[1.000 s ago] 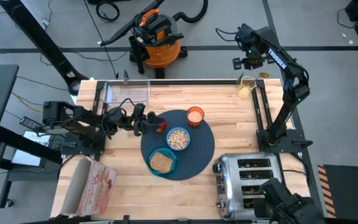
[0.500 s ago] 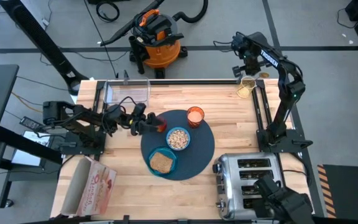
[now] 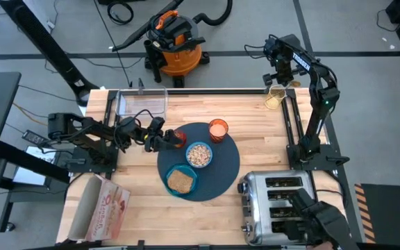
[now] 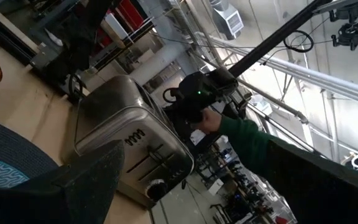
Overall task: Arrange a breakfast setting
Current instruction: Put the spoon from the cup on the right side of the bowl on the placemat
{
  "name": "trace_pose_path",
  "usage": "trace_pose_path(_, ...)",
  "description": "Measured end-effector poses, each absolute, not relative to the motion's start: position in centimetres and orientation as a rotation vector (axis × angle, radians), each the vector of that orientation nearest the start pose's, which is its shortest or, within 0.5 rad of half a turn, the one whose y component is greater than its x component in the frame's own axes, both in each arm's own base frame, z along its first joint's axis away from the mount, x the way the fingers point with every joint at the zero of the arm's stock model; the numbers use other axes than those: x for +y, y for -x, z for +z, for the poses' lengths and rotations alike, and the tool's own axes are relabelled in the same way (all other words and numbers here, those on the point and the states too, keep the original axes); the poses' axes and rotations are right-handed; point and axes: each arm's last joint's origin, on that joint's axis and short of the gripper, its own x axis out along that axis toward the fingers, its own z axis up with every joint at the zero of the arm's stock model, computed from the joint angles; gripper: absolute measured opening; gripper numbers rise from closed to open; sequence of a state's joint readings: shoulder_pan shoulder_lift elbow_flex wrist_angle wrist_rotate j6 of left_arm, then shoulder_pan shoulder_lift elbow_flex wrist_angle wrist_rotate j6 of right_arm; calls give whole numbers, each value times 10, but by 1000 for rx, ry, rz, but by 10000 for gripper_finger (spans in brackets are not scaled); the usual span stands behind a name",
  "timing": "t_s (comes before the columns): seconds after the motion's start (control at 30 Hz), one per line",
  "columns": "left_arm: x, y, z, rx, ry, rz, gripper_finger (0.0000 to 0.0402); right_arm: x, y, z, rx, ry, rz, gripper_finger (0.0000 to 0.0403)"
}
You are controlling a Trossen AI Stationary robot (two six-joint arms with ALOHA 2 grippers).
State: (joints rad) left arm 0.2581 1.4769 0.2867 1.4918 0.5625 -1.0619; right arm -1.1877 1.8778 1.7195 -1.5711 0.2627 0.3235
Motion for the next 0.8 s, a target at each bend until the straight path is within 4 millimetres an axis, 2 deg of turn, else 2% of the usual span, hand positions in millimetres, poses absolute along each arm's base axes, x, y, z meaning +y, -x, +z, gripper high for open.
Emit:
trace_pose_path(0.1,44,-226,189,-91,927,-414,396,-313,-124,282,1518,-1012,-1314,2)
trace_pose_path(0.23,44,-227,189,-102,926,-398,396,-304,-139,284,1577,-905,-1103,2)
trace_pose_path(0.37,45,-227,189,-124,931,-365,396,-299,-150,283,1567,-904,-957,1)
trace_pose_path(0.5,45,-227,189,-120,957,-367,396,-300,-145,286,1593,-858,-1059,1)
trace_pose_path(0.6,41,-228,189,-113,966,-380,396,-293,-143,297,1517,-908,-1098,0)
trace_pose_path(0.7,36,-229,189,-105,969,-397,396,-276,-154,312,1441,-912,-1122,0)
trace_pose_path(0.8,34,-229,189,-115,953,-384,396,-253,-168,333,1340,-838,-1141,1)
